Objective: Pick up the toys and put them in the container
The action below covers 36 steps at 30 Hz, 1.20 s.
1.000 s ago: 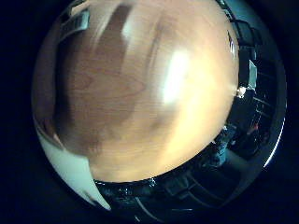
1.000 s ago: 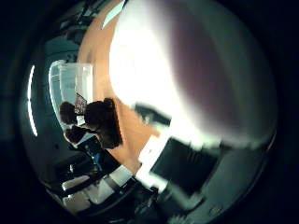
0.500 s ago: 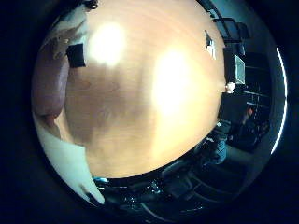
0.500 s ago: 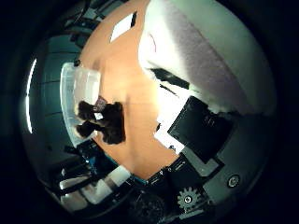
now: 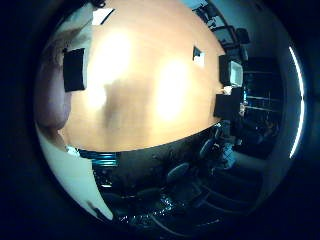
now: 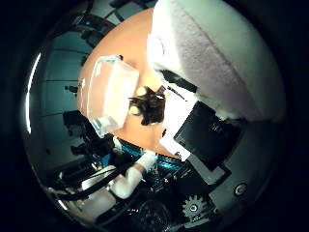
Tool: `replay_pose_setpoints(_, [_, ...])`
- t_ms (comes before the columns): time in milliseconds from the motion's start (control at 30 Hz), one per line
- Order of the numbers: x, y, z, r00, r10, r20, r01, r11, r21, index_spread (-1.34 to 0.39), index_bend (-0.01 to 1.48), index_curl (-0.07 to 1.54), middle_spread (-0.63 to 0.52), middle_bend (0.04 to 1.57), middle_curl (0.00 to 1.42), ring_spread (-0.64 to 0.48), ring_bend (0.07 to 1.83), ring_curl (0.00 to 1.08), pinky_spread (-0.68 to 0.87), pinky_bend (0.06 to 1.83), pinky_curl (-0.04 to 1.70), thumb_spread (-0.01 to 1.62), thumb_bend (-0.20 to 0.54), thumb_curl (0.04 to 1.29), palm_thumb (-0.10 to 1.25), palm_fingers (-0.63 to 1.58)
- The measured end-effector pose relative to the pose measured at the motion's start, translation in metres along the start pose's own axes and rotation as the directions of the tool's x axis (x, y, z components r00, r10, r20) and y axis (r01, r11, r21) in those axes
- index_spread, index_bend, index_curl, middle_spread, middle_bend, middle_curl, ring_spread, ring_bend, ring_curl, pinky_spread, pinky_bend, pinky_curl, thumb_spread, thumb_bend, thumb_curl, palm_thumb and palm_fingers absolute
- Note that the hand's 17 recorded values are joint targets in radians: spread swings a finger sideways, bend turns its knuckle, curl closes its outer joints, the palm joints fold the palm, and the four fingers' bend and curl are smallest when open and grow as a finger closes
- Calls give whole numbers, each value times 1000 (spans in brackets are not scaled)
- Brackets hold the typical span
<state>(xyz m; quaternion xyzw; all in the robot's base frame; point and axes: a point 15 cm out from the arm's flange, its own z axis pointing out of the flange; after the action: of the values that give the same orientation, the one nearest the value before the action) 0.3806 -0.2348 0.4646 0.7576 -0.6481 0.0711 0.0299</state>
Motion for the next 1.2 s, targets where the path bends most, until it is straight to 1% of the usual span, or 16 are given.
replay_pose_setpoints(100, [-34,-7,-35,998,-59,-7,59,998,31,-285,990,1014,-186,1260,956,-244,1362,826,-206,1184,1070,1149,-11,542,1055,1042])
replay_pose_setpoints(267, [-106,-26,-70,988,-153,-12,154,985,82,-288,972,1027,-187,1248,961,-247,1348,833,-207,1165,1086,1148,-11,551,1053,1051])
replay_pose_setpoints(533, [-230,-45,-111,955,-298,-5,294,939,177,-294,954,1045,-189,1235,972,-250,1333,846,-213,1150,1107,1145,-11,567,1047,1059])
replay_pose_setpoints(667, [-283,-48,-119,934,-357,7,349,916,196,-295,944,1047,-190,1231,976,-251,1329,851,-216,1145,1114,1143,-12,570,1047,1062])
replay_pose_setpoints(800, [-321,-54,-117,919,-395,17,384,901,201,-296,940,1050,-191,1227,979,-253,1324,856,-219,1145,1123,1136,-12,574,1049,1064])
replay_pose_setpoints(900, [-345,-61,-112,905,-424,23,412,890,197,-297,939,1052,-191,1226,982,-253,1323,858,-221,1139,1132,1128,-12,580,1050,1063])
replay_pose_setpoints(1200, [-395,-83,-100,884,-467,29,451,866,216,-298,935,1056,-192,1222,987,-255,1323,863,-228,1124,1154,1123,-12,593,1044,1065])
